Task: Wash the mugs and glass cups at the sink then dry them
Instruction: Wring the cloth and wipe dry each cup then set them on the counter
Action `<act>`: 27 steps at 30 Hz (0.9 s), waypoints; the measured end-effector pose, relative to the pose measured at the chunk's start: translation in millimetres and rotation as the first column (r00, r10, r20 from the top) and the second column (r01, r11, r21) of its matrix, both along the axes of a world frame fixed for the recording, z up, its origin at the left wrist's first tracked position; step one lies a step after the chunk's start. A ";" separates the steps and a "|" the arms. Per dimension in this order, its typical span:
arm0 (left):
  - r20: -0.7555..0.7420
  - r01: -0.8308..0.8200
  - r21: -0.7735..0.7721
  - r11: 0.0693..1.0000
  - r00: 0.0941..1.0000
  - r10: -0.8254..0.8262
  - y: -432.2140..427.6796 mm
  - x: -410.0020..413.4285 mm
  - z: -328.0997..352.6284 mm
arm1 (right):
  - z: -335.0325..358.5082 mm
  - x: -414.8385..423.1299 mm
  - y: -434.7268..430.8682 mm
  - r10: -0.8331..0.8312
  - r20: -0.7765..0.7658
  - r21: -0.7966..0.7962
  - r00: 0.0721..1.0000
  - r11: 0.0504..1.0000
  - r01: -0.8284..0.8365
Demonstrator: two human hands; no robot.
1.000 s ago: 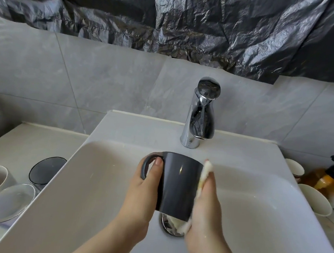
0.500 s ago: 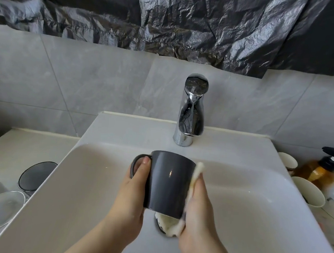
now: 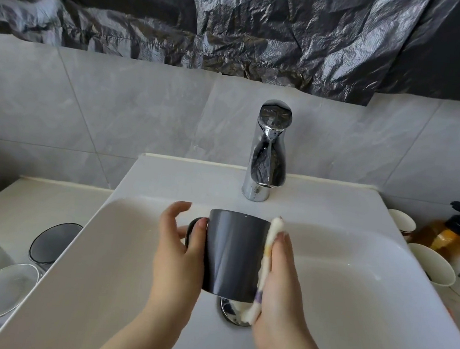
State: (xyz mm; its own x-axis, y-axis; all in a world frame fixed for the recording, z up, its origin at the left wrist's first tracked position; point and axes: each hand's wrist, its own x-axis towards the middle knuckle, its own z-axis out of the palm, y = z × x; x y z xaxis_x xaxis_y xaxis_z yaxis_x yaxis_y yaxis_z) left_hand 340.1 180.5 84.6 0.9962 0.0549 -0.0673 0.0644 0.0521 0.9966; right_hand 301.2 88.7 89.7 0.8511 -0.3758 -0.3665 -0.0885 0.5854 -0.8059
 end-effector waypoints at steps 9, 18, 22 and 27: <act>-0.217 0.234 -0.237 0.943 0.933 -0.286 5.0 0.6 8.8 | 1.9 -4.1 12.9 0.066 0.159 -0.190 0.985 0.981 -0.035; -0.268 0.258 -0.293 0.921 0.902 -0.338 8.4 5.4 5.9 | 0.6 -6.3 17.3 0.112 0.185 -0.350 0.976 0.936 -0.041; -0.199 0.289 -0.250 0.924 0.918 -0.342 10.4 6.2 4.5 | 5.1 -5.1 7.2 0.155 0.081 0.036 0.985 0.987 -0.159; -0.152 0.287 -0.012 0.958 0.946 -0.285 7.5 3.4 12.9 | 10.9 -9.7 0.8 0.133 0.001 0.111 0.991 0.985 -0.132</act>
State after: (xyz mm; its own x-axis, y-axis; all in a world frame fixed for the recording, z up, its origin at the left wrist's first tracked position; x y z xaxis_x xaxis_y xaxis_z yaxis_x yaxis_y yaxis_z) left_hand 343.5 188.0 97.5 0.9485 -0.2291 -0.2189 0.2247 -0.0009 0.9744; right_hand 291.4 89.5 100.6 0.8883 -0.2165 -0.4051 -0.1764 0.6534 -0.7361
